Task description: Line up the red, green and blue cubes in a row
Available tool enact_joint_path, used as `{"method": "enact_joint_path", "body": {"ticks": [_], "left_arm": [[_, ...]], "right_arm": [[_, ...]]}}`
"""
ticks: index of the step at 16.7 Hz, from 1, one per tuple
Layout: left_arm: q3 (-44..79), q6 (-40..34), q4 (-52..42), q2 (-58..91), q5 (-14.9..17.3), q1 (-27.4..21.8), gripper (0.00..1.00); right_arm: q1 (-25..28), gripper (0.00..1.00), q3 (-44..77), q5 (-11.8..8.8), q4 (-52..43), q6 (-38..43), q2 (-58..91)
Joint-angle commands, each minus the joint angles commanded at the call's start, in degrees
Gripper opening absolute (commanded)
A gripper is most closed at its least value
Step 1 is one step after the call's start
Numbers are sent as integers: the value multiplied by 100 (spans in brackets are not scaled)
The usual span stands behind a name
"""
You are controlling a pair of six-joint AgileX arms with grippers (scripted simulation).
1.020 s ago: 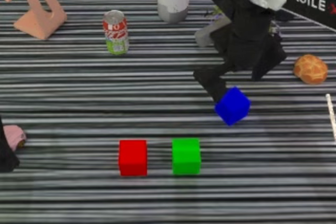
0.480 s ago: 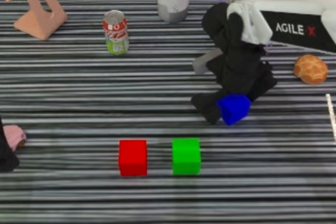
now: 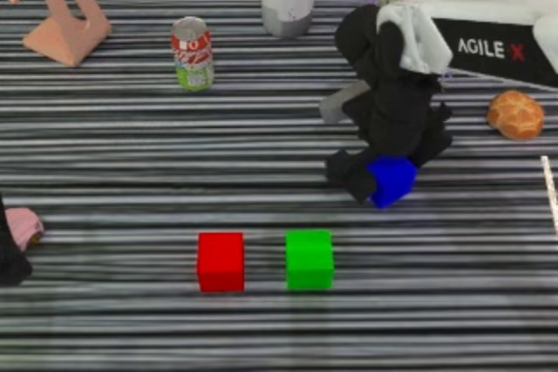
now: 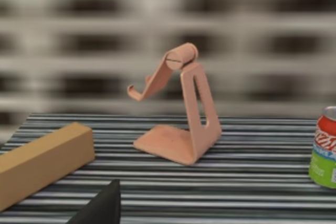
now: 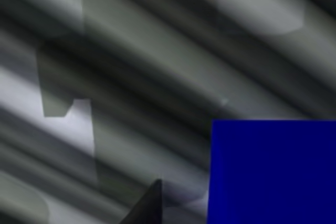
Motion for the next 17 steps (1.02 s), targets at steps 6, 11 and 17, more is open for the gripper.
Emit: {"method": "enact_joint_path", "body": {"ticks": [6, 11, 17], "left_arm": [[0, 0, 0, 0, 0, 0, 100], [0, 0, 0, 0, 0, 0, 100], [0, 0, 0, 0, 0, 0, 100]], "right_arm": [[0, 10, 0, 0, 0, 0, 0], [0, 0, 0, 0, 0, 0, 0], [-11, 0, 24, 4, -28, 2, -28]]}}
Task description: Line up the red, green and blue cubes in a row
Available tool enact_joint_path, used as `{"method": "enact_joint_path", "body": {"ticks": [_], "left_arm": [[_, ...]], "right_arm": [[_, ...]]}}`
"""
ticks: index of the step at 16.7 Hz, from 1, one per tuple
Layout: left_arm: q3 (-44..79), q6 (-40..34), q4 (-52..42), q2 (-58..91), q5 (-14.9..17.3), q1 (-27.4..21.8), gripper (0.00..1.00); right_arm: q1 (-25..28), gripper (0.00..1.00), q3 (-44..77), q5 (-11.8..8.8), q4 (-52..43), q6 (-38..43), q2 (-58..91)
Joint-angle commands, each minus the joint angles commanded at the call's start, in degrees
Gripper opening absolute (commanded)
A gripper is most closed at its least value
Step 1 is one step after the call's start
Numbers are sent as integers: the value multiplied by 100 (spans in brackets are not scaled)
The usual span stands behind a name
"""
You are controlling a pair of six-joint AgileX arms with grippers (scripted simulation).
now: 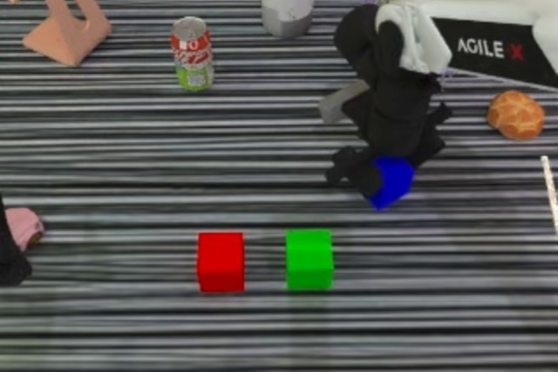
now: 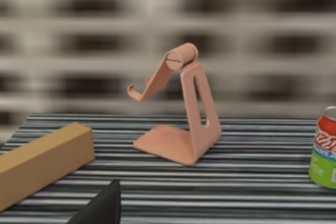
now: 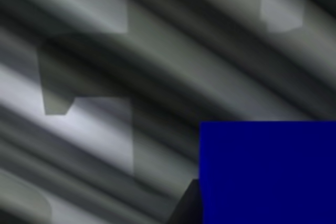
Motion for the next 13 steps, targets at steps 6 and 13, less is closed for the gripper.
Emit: {"method": "enact_joint_path", "body": {"ticks": [6, 13], "left_arm": [[0, 0, 0, 0, 0, 0, 100], [0, 0, 0, 0, 0, 0, 100]], "right_arm": [[35, 0, 724, -4, -1092, -1, -302], [21, 0, 871, -7, -1287, 16, -398]]}}
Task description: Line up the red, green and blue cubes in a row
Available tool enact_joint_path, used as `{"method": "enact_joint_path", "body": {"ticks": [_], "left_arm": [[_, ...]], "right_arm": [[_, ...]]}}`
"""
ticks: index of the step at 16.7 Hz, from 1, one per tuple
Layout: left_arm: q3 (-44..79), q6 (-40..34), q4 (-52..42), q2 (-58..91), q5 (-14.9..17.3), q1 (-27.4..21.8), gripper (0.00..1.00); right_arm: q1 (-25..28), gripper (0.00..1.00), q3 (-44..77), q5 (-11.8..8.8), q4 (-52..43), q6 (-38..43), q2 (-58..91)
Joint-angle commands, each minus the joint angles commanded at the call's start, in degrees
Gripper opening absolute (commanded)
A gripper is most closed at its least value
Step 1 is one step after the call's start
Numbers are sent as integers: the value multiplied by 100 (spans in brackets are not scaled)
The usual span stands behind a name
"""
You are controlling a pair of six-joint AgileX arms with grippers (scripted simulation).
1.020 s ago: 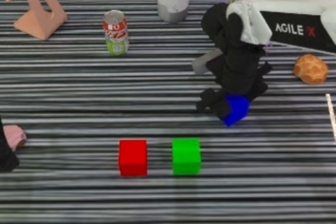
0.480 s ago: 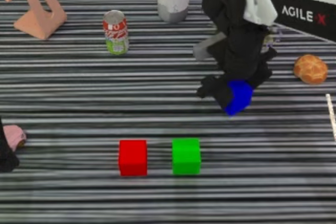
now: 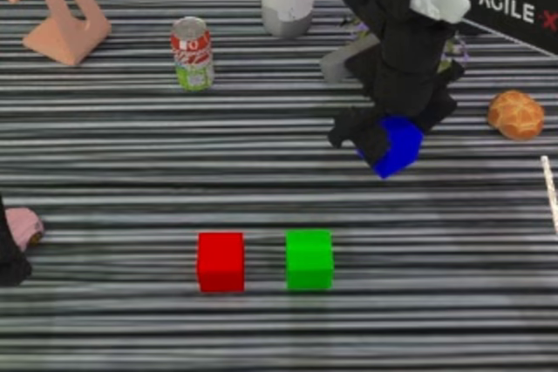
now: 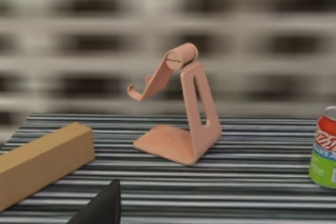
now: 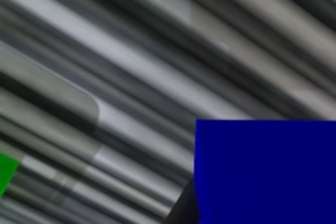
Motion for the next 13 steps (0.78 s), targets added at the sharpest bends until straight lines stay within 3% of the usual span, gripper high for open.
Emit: {"method": "enact_joint_path", "body": {"ticks": [5, 13], "left_arm": [[0, 0, 0, 0, 0, 0, 100], [0, 0, 0, 0, 0, 0, 100]], "right_arm": [[239, 0, -622, 1, 147, 927, -469], [886, 0, -2560, 2, 592, 3761, -1894]]}}
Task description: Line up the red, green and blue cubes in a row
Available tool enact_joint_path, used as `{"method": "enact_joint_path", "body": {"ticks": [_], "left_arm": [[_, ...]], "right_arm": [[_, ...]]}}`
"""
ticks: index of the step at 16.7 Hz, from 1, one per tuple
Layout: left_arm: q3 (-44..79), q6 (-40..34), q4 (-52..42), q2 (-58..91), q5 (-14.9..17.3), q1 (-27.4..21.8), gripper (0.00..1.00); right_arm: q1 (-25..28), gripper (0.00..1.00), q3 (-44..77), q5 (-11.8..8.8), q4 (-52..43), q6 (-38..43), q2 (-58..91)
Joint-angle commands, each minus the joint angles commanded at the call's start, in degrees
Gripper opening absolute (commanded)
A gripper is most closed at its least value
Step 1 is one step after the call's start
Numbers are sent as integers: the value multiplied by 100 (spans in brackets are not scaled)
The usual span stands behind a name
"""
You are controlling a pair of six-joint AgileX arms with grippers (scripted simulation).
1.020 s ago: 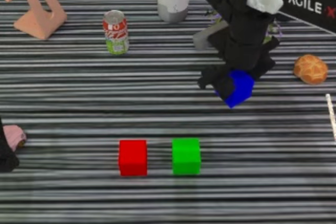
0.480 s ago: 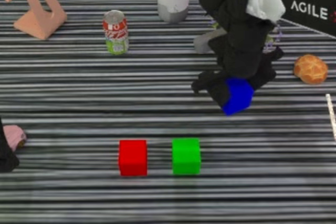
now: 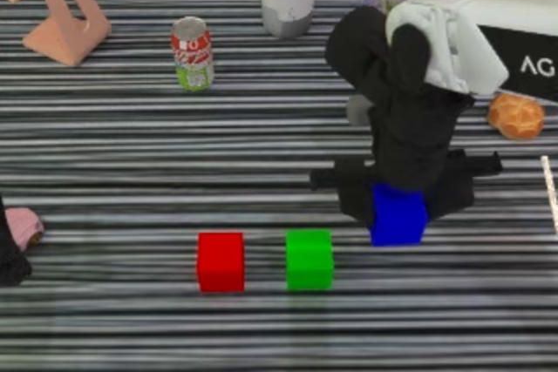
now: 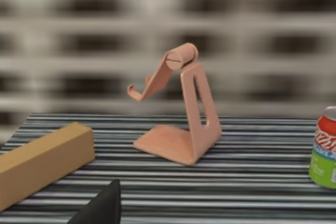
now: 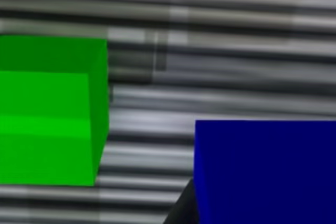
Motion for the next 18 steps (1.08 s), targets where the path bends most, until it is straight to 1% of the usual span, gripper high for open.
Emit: {"method": "enact_joint_path", "body": {"ticks": [3, 9, 15, 18], "left_arm": [[0, 0, 0, 0, 0, 0, 100], [0, 0, 0, 0, 0, 0, 100], [0, 0, 0, 0, 0, 0, 100], [0, 0, 0, 0, 0, 0, 100]], "right_arm": [[126, 0, -389, 3, 125, 452, -335], [107, 0, -470, -1, 220, 478, -304], [137, 0, -1169, 4, 1386, 504, 114], [153, 0, -1309, 7, 1598, 507, 211]]}}
